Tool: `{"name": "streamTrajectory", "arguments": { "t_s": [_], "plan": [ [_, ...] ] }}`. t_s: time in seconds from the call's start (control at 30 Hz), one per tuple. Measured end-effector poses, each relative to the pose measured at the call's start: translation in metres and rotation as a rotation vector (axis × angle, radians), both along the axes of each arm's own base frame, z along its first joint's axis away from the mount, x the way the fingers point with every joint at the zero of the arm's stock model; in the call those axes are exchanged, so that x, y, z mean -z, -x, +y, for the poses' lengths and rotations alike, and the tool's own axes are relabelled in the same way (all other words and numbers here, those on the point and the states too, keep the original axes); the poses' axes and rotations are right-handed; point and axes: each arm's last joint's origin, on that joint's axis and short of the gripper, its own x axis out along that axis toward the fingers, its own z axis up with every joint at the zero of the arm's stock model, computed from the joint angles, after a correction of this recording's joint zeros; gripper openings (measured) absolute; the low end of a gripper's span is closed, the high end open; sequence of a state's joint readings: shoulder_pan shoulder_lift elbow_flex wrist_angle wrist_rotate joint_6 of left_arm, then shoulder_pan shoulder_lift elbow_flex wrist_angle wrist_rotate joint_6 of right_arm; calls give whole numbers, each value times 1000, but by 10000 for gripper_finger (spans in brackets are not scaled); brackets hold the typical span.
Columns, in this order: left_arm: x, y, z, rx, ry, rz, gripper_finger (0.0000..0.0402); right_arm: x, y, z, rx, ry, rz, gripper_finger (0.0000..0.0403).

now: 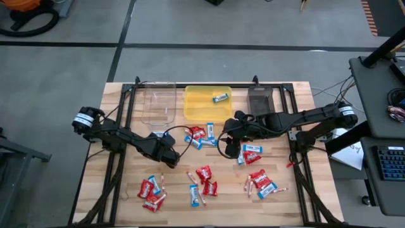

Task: Sort candy
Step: Put the orange candy into the transparent bin

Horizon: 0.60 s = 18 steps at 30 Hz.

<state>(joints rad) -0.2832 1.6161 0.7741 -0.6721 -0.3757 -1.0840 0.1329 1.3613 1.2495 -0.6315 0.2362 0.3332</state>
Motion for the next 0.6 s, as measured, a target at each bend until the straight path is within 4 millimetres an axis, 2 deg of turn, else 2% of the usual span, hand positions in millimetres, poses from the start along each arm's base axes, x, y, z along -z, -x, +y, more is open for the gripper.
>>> {"name": "streamTrajectory", "arguments": {
  "t_s": [0.33,0.6],
  "plan": [
    [-1,-2,-1,5,12,-6,15,10,2,3,1,-7,19,164],
    [-7,-1,-7,34,27,-28,11,39,2,19,-50,-16,-35,160]
  ]
}}
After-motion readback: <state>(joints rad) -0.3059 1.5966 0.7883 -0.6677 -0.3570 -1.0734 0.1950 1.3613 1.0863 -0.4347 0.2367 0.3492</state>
